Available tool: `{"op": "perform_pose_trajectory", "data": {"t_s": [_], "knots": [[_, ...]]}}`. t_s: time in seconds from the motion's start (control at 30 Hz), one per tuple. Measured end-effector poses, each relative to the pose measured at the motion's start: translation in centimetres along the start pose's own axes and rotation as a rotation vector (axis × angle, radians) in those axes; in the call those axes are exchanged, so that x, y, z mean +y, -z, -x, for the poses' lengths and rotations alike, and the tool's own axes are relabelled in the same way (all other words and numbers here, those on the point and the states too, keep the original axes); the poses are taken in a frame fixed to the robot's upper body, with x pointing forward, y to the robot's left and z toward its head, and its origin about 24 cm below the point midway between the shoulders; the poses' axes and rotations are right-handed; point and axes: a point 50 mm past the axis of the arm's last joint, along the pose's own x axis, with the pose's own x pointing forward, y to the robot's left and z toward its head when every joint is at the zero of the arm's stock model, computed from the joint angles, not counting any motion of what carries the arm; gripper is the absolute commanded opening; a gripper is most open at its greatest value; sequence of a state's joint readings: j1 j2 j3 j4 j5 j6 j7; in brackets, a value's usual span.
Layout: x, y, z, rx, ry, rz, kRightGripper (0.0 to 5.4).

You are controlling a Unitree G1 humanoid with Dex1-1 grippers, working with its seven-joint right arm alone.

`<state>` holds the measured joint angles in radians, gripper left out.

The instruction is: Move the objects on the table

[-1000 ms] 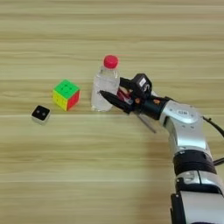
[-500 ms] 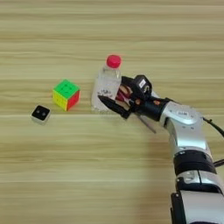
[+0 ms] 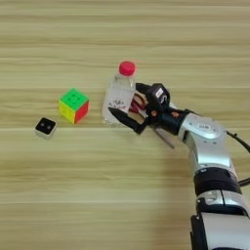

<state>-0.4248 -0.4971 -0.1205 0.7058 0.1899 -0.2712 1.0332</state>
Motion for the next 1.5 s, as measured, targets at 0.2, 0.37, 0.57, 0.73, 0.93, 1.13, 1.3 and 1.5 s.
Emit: {"op": "perform_pose_trajectory", "data": {"t_s": [0.2,0.37,0.57,0.73,0.93,1.13,1.3,1.5], "knots": [[-0.2,-0.2,0.0,-0.010,0.008,0.002,5.38],[-0.5,-1.7,-0.3,-0.084,0.025,0.026,5.38],[-0.7,-4.1,-0.7,-0.201,0.045,0.051,5.38],[-0.5,-5.9,-0.9,-0.268,0.028,0.071,5.38],[0.1,-8.8,-0.6,-0.392,0.022,0.112,5.38],[1.6,-11.3,-0.2,-0.484,-0.022,0.167,5.38],[3.6,-12.5,-0.1,-0.509,-0.096,0.192,5.38],[6.2,-12.6,-0.5,-0.488,-0.203,0.191,5.38]]}}
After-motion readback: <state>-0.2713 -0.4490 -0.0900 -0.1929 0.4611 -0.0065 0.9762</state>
